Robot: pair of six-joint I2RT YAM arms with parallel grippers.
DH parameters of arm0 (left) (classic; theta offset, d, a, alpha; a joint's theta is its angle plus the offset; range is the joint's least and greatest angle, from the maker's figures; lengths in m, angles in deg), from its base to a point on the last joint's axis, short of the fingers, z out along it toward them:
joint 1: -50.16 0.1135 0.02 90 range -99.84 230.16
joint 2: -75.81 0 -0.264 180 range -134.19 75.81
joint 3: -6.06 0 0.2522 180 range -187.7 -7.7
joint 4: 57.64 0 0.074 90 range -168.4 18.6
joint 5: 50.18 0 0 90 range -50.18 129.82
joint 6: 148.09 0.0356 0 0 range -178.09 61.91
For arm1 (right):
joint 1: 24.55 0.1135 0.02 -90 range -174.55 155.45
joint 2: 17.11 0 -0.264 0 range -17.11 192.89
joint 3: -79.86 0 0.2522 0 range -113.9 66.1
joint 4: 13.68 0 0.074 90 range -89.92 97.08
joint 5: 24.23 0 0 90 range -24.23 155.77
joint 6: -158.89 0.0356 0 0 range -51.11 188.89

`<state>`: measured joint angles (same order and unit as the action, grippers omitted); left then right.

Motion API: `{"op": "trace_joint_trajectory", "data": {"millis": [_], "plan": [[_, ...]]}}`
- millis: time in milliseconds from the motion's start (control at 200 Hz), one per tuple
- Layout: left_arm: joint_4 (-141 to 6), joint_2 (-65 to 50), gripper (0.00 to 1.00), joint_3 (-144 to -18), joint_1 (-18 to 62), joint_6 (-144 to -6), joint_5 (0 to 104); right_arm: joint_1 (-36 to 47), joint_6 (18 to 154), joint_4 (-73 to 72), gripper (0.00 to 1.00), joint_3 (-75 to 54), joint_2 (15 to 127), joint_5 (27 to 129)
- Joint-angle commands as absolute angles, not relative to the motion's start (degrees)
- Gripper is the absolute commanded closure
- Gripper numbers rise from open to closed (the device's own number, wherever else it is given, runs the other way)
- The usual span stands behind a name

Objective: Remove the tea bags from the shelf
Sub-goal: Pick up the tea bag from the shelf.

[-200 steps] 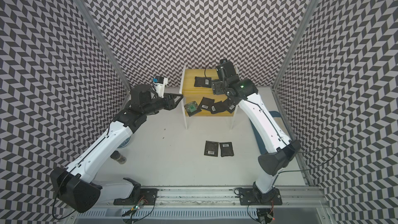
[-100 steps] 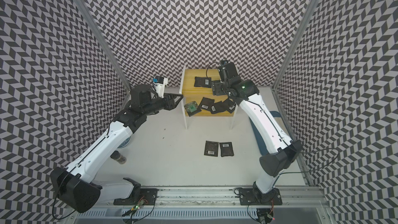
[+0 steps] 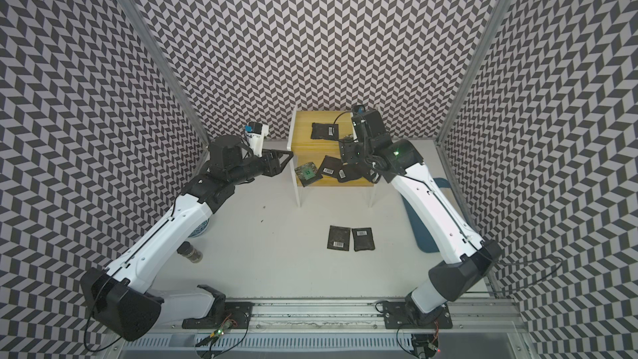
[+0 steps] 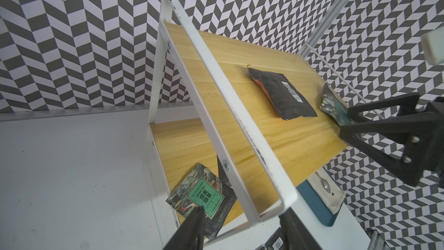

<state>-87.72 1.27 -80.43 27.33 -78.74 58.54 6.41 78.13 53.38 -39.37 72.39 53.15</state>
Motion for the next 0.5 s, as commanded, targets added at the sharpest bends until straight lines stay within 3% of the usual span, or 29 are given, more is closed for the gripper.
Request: {"op": "trace_joint_trajectory", "data": {"millis": [0, 150, 496], "plan": [[-87.7, 2.0, 0.48, -79.8, 28.4, -78.7, 56.4, 7.8, 78.1, 60.1, 0.21, -35.8, 73.6, 54.3], [-87.4, 1.9, 0.48, -79.6, 28.6, -78.9, 56.4, 8.8, 77.2, 60.1, 0.25, -34.9, 73.7, 51.6], [-87.3, 1.7, 0.48, -80.0, 28.6, -79.3, 56.9, 9.8, 77.5, 60.0, 0.55, -33.8, 72.9, 49.4]]}}
